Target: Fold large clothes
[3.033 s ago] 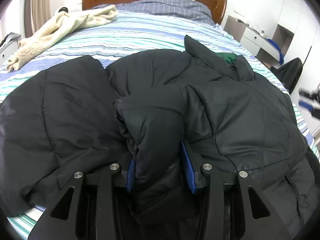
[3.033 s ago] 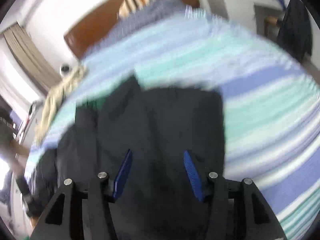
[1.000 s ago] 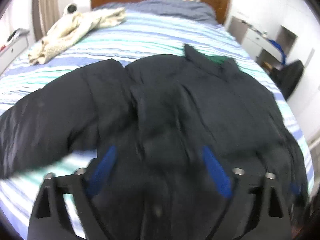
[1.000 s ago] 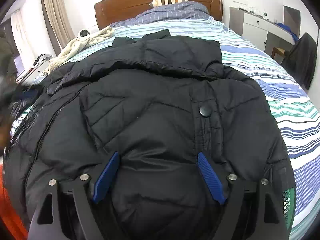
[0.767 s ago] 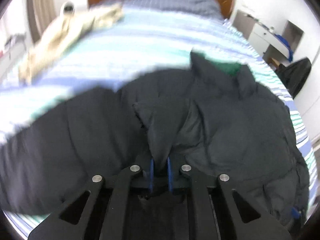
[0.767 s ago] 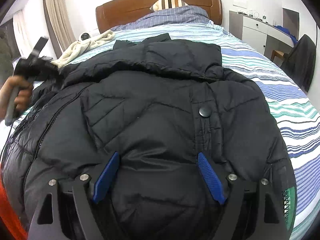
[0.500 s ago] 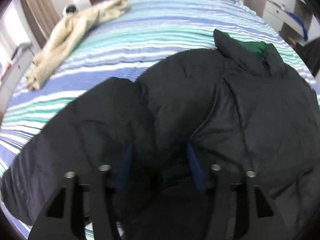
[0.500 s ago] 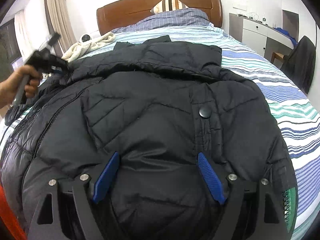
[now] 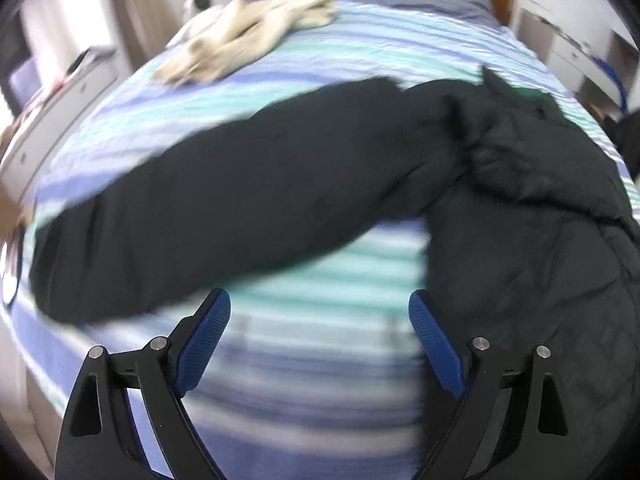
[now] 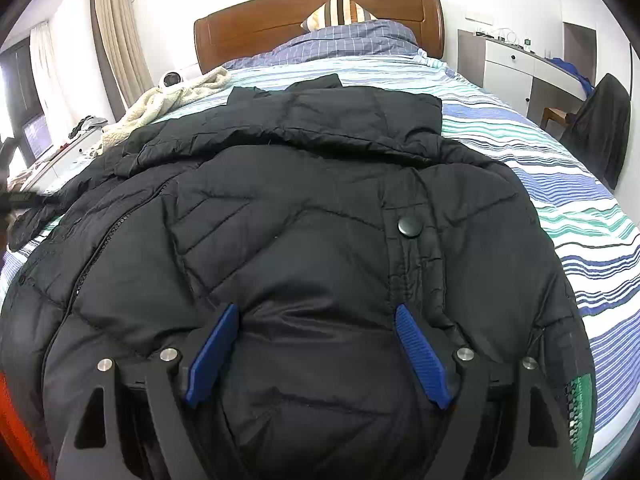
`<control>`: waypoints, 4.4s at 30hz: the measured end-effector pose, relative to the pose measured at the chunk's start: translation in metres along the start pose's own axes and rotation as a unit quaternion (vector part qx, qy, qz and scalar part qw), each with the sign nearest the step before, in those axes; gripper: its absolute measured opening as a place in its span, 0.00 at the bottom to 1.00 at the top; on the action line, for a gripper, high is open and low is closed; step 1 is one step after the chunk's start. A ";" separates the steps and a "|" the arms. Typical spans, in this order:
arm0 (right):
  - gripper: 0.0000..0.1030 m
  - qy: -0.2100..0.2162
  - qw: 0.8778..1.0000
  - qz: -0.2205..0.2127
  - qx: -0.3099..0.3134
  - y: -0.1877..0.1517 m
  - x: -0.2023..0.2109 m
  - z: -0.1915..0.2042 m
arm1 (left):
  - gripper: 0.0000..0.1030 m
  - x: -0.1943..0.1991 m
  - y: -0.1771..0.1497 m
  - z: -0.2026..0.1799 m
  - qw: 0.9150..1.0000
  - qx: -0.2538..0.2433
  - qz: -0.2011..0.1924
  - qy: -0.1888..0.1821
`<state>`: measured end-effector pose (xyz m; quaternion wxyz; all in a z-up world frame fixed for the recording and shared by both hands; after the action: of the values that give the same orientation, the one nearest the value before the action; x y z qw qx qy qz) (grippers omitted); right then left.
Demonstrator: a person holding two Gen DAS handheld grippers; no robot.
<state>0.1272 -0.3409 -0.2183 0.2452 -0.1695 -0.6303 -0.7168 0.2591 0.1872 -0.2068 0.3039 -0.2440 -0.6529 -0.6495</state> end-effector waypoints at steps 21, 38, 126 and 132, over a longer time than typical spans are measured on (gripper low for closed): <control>0.80 -0.008 1.000 -0.001 0.005 0.002 -0.001 0.000 | 0.11 -0.051 0.012 0.189 0.890 0.446 -0.083 0.050; 0.80 -0.005 1.000 -0.014 0.004 0.000 -0.001 0.000 | 0.10 0.148 0.218 -0.213 0.935 -0.089 -0.295 -0.178; 0.59 0.035 0.995 0.020 -0.090 0.121 -0.172 -0.044 | 1.00 -0.182 0.131 -0.176 0.994 0.073 0.006 -0.087; 0.59 0.037 0.995 0.013 -0.091 0.120 -0.173 -0.045 | 1.00 -0.182 0.127 -0.171 0.994 0.079 -0.004 -0.080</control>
<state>0.3403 -0.3715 -0.2219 0.2609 -0.1728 -0.5506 -0.7739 0.4898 0.0354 -0.2523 0.2661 -0.2676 -0.7258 -0.5752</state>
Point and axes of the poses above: each gripper's, at about its wrist camera, not at the fingertips, and x roughly against the way its jaws point, z to its left, y to its top, the point moved 9 cm from there along -x, roughly the way its jaws point, and after that the axes turned 13 degrees about -z, right-handed, at the moved point
